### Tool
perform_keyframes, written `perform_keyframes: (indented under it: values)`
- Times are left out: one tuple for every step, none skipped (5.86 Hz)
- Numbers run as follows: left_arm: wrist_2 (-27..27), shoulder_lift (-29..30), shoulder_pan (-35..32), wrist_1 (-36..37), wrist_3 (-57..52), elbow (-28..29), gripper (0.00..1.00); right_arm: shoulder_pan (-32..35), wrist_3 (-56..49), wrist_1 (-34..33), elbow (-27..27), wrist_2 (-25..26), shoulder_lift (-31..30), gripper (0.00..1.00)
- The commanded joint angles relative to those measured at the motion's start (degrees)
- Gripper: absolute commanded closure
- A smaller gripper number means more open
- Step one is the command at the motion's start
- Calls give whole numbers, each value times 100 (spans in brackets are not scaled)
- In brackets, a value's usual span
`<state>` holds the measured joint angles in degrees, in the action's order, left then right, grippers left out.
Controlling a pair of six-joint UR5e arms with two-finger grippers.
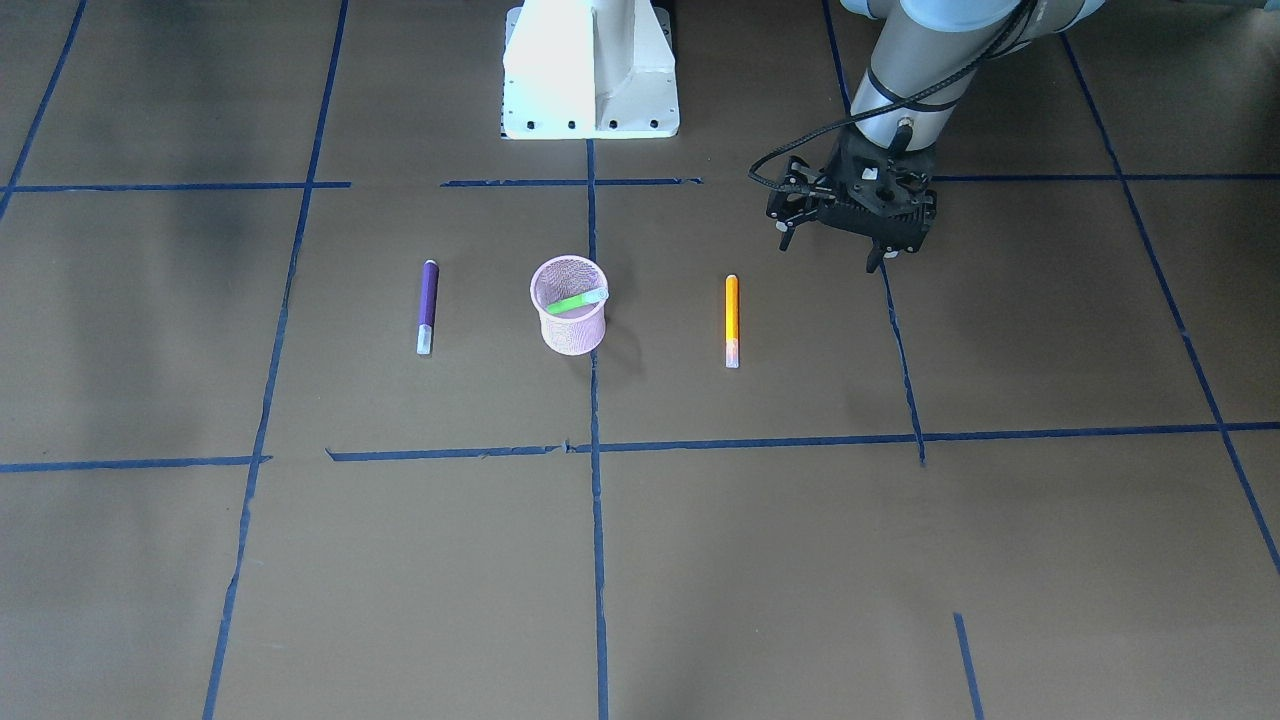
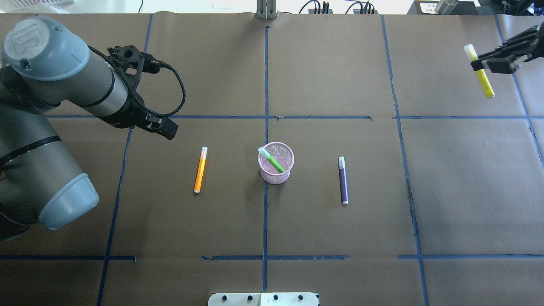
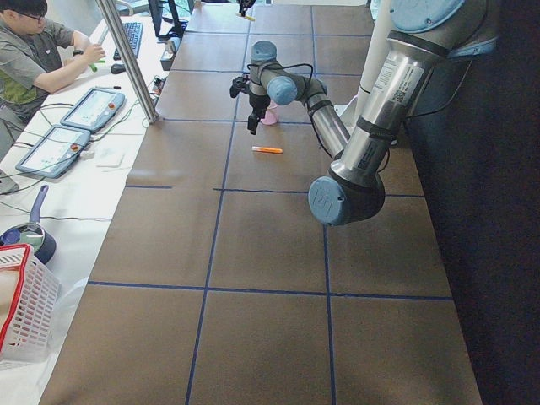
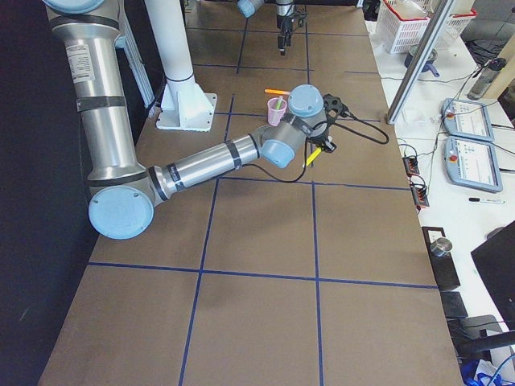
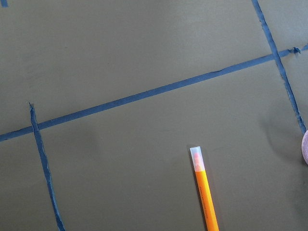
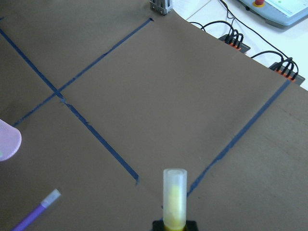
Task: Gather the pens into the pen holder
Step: 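Lift the yellow highlighter and carry it over the pink cup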
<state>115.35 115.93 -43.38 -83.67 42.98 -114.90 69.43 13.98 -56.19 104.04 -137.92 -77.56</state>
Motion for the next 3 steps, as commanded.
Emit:
perform_keyframes:
  values:
    - [-4, 0, -4, 0, 0, -6, 0, -752, 1605, 2, 89, 656, 669, 100]
    - [5, 0, -4, 0, 9, -6, 0, -1487, 2922, -6, 307, 1696, 933, 100]
    - [5, 0, 5, 0, 9, -6, 0, -2260, 3788, -6, 310, 2786, 1206, 100]
